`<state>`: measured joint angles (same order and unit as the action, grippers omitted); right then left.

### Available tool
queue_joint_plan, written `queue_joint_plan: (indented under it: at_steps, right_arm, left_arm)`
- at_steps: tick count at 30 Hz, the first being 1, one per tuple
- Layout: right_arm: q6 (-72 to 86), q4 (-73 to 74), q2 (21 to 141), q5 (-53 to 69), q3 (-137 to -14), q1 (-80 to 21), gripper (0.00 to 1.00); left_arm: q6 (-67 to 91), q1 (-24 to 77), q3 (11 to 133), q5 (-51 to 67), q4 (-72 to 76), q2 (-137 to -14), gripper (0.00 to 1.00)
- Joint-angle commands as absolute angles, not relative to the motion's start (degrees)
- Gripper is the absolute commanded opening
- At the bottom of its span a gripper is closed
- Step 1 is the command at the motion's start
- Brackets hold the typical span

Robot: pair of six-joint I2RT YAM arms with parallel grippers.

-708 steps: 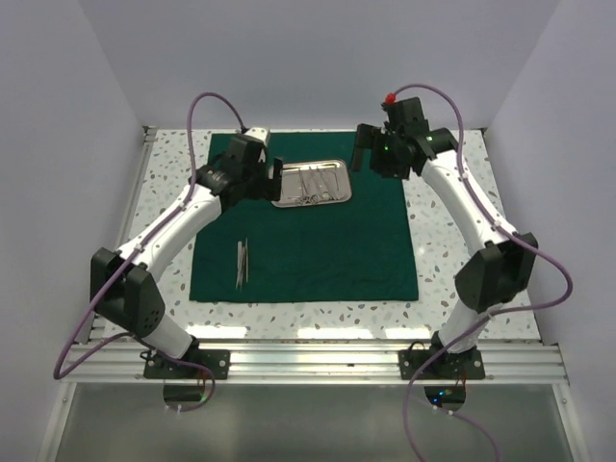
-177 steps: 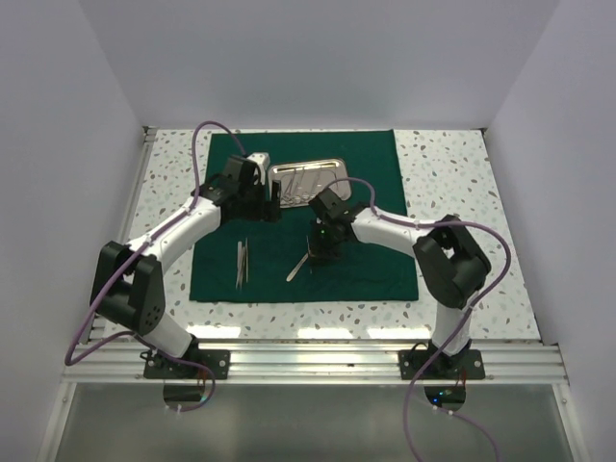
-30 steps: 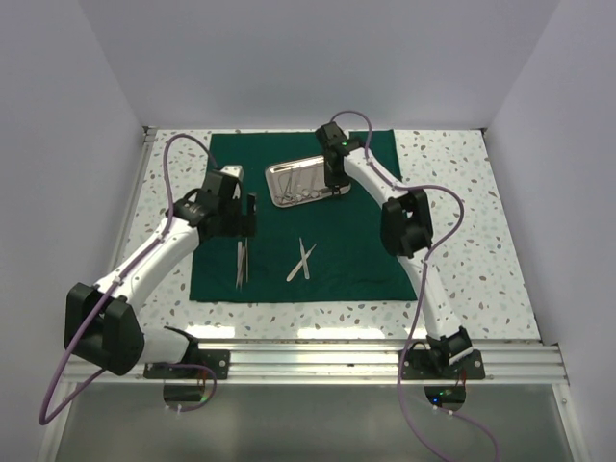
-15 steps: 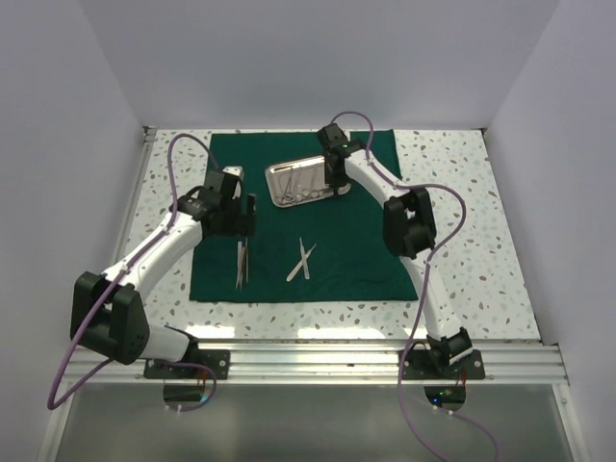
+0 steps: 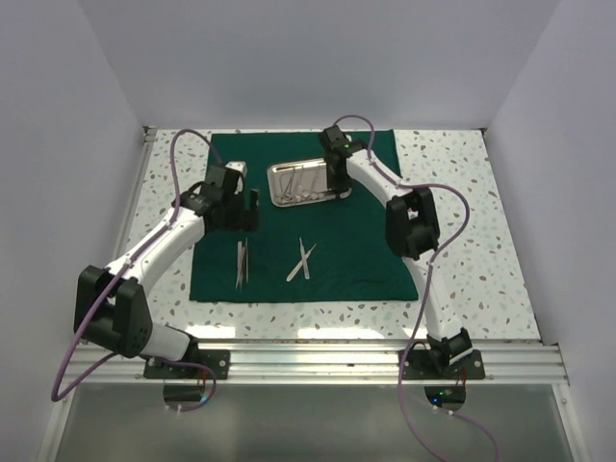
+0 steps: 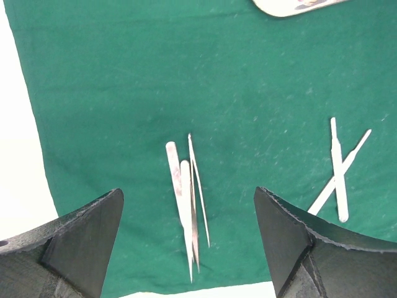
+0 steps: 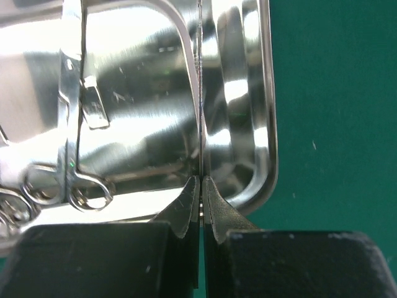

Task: Open and lay out the surgical kit
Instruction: Pick up the medical item from the container, then place the medical item in the surgical kit.

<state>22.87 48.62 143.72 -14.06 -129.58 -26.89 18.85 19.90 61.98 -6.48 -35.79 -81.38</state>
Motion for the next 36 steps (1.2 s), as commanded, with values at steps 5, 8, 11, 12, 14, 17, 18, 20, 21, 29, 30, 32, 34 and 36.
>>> queue_joint_plan:
  at_steps: [5, 8, 11, 12, 14, 17, 18, 20, 21, 29, 30, 32, 34, 36]
  right_arm:
    - [23.64, 51.34, 128.69, -10.73, -120.00, -28.12, 0.00]
    - [25.30, 50.10, 122.71, -9.94, -114.02, -28.91, 0.00]
    - [27.76, 49.31, 117.43, -8.01, -108.38, -30.06, 0.00]
    - [28.47, 48.78, 116.03, -6.43, -106.98, -31.02, 0.00]
    - [30.48, 48.43, 112.95, -5.10, -103.21, -32.60, 0.00]
    - [33.65, 47.03, 109.70, -1.86, -97.49, -36.46, 0.00]
    - [34.71, 45.37, 109.08, -0.63, -95.82, -37.43, 0.00]
    - [37.60, 42.73, 107.24, 3.59, -90.02, -39.98, 0.00]
    - [38.49, 39.84, 106.70, 4.73, -88.17, -41.82, 0.00]
    - [43.50, 31.56, 107.49, 9.75, -78.66, -46.58, 0.00]
    - [43.59, 31.03, 107.75, 9.67, -78.40, -46.84, 0.00]
    - [43.77, 30.94, 108.46, 9.41, -78.40, -47.11, 0.00]
    - [43.94, 31.20, 108.81, 9.23, -78.40, -47.28, 0.00]
    - [43.77, 31.72, 109.16, 9.23, -78.49, -47.37, 0.00]
  left_arm:
    - [16.61, 19.42, 65.74, -4.05, -30.06, -83.32, 0.91]
    - [16.26, 19.42, 65.92, -2.99, -29.27, -84.20, 0.91]
    - [15.82, 19.42, 65.48, -1.85, -27.52, -84.72, 0.91]
    - [15.73, 19.42, 64.70, -1.58, -26.90, -84.81, 0.91]
    - [15.64, 19.51, 63.81, -0.79, -25.67, -84.99, 0.91]
    - [16.26, 19.51, 62.05, -0.26, -23.38, -86.48, 0.91]
    - [16.87, 19.42, 61.62, -0.26, -22.42, -87.53, 0.91]
    - [17.57, 19.42, 61.61, 1.32, -21.19, -88.50, 0.91]
    - [17.84, 19.42, 61.87, 1.49, -20.92, -89.38, 0.91]
    - [18.90, 19.51, 64.42, 1.85, -20.39, -93.25, 0.89]
    - [18.90, 19.51, 64.51, 1.85, -20.48, -93.51, 0.89]
    - [18.81, 19.51, 65.30, 1.50, -21.09, -93.87, 0.89]
    - [18.81, 19.42, 66.00, 1.06, -21.44, -94.04, 0.89]
    - [18.81, 19.42, 67.23, 0.53, -21.80, -94.13, 0.90]
